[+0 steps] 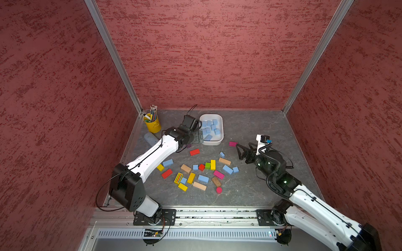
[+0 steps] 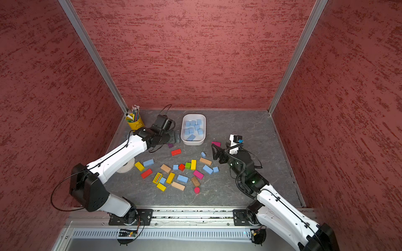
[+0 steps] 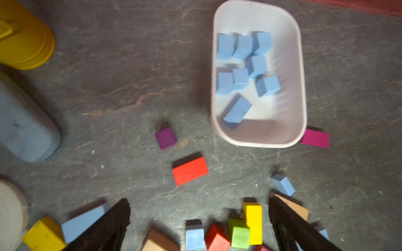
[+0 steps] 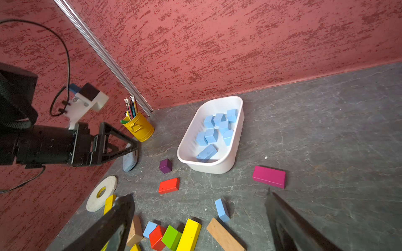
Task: Pick out the blue building blocks
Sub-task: Place the building block in the storage box, then pick up the building block from the center of the board.
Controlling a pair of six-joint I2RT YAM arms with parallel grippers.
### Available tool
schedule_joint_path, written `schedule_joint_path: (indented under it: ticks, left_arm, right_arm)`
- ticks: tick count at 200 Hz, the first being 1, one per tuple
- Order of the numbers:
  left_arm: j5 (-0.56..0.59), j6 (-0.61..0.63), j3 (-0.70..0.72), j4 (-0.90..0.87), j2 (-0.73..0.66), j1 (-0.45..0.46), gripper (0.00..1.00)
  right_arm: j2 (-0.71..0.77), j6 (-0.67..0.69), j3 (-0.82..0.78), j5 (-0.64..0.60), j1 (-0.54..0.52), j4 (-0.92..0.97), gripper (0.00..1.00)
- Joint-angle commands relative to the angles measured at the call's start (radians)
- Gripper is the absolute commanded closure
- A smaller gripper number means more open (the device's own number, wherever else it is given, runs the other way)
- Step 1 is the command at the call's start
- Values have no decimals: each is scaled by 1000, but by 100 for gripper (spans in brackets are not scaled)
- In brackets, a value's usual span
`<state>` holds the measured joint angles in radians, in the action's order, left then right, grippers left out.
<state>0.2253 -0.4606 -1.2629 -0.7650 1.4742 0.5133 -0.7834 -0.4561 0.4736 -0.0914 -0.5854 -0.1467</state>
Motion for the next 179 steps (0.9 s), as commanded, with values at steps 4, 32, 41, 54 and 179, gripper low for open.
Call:
schedule_joint_path:
  ticks: [4,32,41,54,179]
  left_arm:
    - [54,-49,103,-45,-93,-32,1]
    - [63,-89,224,-74,-177,-82,0]
    - [61,-100,258,-75,-196,-98,0]
    - [50,-116,301,-69,-217,-124,1]
    - [5,-166,481,101,-155,-275,1]
  right_arm:
    - [-6,9,-10,-15,-2,-34,5]
    - [-22,11,-12,-10,-1,-52,5]
    - [-27,13,-11,-5,-1,-61,5]
    - [-35,12,-8,0,-1,-66,5]
    - [-32,18,-3,4,-1,-60,4]
